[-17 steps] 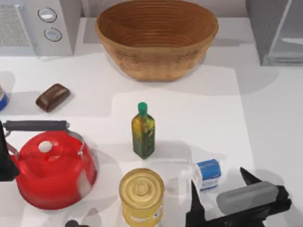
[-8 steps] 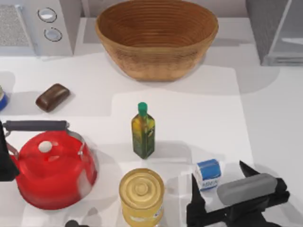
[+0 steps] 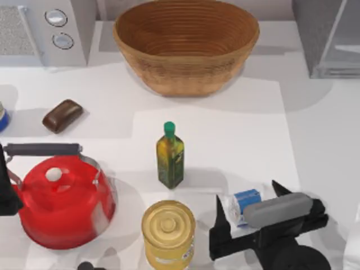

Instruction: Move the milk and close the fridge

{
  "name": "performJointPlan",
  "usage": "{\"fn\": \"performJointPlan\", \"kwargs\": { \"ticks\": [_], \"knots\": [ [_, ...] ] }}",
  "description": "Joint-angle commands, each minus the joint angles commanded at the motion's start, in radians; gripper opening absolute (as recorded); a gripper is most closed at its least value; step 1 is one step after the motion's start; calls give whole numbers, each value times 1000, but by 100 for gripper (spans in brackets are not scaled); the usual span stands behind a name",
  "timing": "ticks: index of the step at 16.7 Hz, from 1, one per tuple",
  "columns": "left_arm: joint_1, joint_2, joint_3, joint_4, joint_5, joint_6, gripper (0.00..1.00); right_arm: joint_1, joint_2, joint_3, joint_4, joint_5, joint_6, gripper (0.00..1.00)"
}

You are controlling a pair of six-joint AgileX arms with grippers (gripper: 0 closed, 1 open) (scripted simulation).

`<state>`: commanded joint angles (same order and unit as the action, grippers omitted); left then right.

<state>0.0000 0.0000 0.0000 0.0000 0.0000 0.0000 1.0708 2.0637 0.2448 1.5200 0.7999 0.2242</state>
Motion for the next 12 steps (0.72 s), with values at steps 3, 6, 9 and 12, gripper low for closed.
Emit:
{"fn": "performJointPlan", "kwargs": {
  "ticks": [3,6,9,12],
  "knots": [
    [0,0,0,0,0,0,100,0,0,0,0,0,0,77],
    [0,0,0,0,0,0,100,0,0,0,0,0,0,55],
    [0,0,0,0,0,0,100,0,0,0,0,0,0,32],
    [0,0,0,0,0,0,100,0,0,0,0,0,0,10]
  ]
}}
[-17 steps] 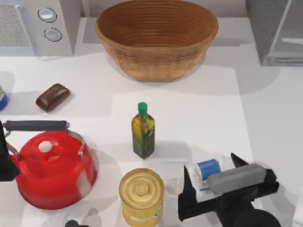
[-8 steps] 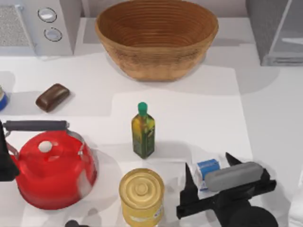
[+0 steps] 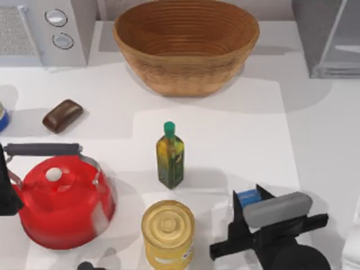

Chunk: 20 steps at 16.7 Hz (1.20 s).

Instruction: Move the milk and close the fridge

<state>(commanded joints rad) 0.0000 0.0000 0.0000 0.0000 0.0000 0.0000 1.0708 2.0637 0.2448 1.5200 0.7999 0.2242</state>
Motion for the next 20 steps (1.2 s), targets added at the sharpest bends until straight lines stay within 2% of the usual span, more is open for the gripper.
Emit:
{"fn": "performJointPlan", "kwargs": {
  "ticks": [1,2,12,20],
  "knots": [
    [0,0,0,0,0,0,100,0,0,0,0,0,0,2],
    [0,0,0,0,0,0,100,0,0,0,0,0,0,0],
    [0,0,0,0,0,0,100,-1,-13,-7,-12,3,-1,0],
    [0,0,0,0,0,0,100,-10,-219,-24,-200,11,-2,0]
  ]
}}
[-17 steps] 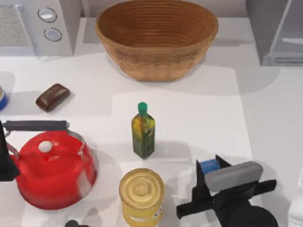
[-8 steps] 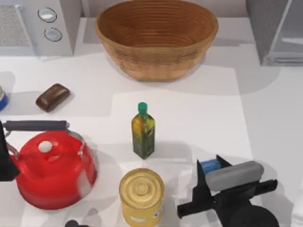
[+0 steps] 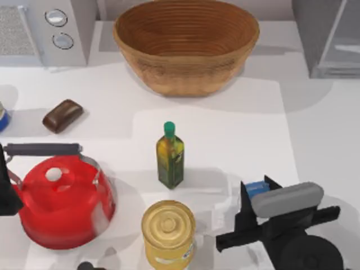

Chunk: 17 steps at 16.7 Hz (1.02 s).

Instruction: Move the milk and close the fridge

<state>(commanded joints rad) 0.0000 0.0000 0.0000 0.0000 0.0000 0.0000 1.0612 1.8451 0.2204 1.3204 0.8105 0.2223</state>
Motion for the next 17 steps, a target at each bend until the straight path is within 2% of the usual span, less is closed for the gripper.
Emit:
{"fn": "performJointPlan", "kwargs": {
  "ticks": [9,13,17],
  "knots": [
    [0,0,0,0,0,0,100,-25,-38,19,-39,-40,-9,0],
    [0,0,0,0,0,0,100,-205,-95,53,-55,-176,-49,0],
    [0,0,0,0,0,0,100,-475,-171,95,-98,-384,-89,0]
  ]
}}
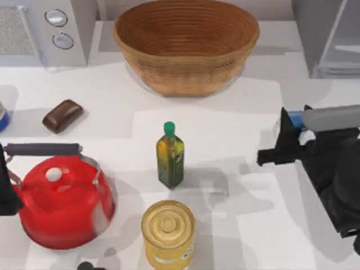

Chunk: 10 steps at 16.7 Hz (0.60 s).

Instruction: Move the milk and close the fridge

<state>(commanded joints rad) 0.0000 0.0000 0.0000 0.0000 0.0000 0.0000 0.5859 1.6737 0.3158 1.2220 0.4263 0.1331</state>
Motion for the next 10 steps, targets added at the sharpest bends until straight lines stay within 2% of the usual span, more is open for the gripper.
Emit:
{"fn": "performJointPlan", "kwargs": {
  "ticks": [5,7,10],
  "knots": [
    [0,0,0,0,0,0,100,-391,-100,39,-75,-262,-68,0],
    [0,0,0,0,0,0,100,-493,-135,54,-95,-334,-95,0],
    [0,0,0,0,0,0,100,-568,-167,73,-107,-385,-116,0]
  ]
}}
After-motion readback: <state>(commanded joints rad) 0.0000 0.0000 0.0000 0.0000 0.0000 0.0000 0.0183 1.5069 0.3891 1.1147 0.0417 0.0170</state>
